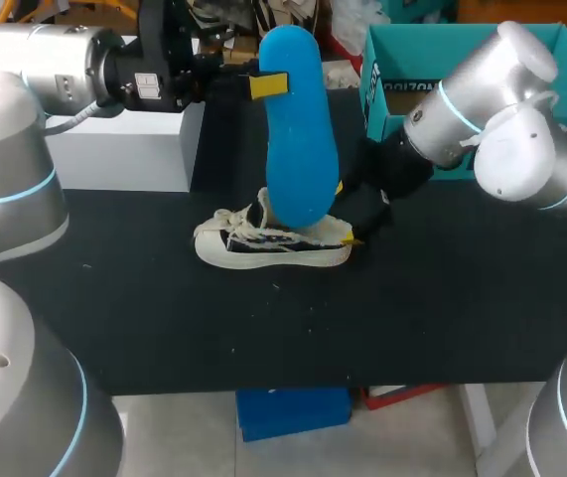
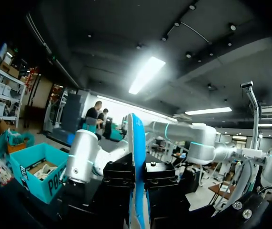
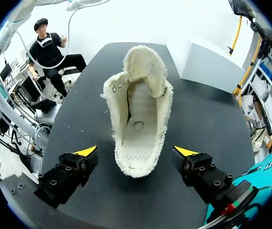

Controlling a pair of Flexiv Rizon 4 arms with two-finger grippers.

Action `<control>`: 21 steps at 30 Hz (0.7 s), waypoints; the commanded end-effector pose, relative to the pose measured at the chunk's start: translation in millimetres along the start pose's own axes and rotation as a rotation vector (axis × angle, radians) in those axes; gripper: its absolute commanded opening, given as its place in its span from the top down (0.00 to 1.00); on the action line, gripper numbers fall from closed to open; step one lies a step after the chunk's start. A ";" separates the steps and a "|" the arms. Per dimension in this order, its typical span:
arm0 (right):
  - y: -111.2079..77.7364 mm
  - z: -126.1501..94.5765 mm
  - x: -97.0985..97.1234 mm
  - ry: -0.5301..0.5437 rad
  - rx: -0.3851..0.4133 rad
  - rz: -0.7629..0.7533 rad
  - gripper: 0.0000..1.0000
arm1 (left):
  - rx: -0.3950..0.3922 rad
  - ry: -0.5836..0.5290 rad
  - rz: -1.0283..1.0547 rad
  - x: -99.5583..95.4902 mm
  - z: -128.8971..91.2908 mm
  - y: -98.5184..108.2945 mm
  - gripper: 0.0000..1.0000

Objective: Take the shoe out of the shoebox, open the shoe tongue, remove and reinsert the insole, then place the shoe into the shoebox

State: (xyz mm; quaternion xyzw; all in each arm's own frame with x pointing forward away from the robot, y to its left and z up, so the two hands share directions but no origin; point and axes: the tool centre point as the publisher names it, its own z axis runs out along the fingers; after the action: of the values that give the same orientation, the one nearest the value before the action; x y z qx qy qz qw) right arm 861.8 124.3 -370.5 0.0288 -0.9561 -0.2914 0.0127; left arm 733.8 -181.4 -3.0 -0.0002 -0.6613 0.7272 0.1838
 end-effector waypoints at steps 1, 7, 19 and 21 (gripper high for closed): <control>12.5 -10.1 -1.9 0.029 0.276 -0.003 0.00 | 0.000 -0.003 0.001 0.1 1.0 1.0 1.00; 23.8 -12.4 -3.1 0.033 0.361 -0.025 0.00 | 0.000 -0.003 0.001 0.1 1.0 1.0 1.00; 34.9 -10.3 -1.8 0.031 0.441 -0.016 0.00 | 0.000 -0.003 0.001 0.1 1.0 1.0 1.00; 35.9 -8.7 -1.4 0.032 0.439 -0.014 0.00 | 0.000 -0.003 0.001 0.1 1.0 1.0 1.00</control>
State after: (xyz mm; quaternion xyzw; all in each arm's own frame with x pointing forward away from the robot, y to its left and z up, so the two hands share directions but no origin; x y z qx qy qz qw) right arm 861.3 144.8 -343.3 0.0421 -0.9899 -0.1337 0.0204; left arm 733.8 -181.4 -3.0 -0.0002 -0.6612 0.7273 0.1838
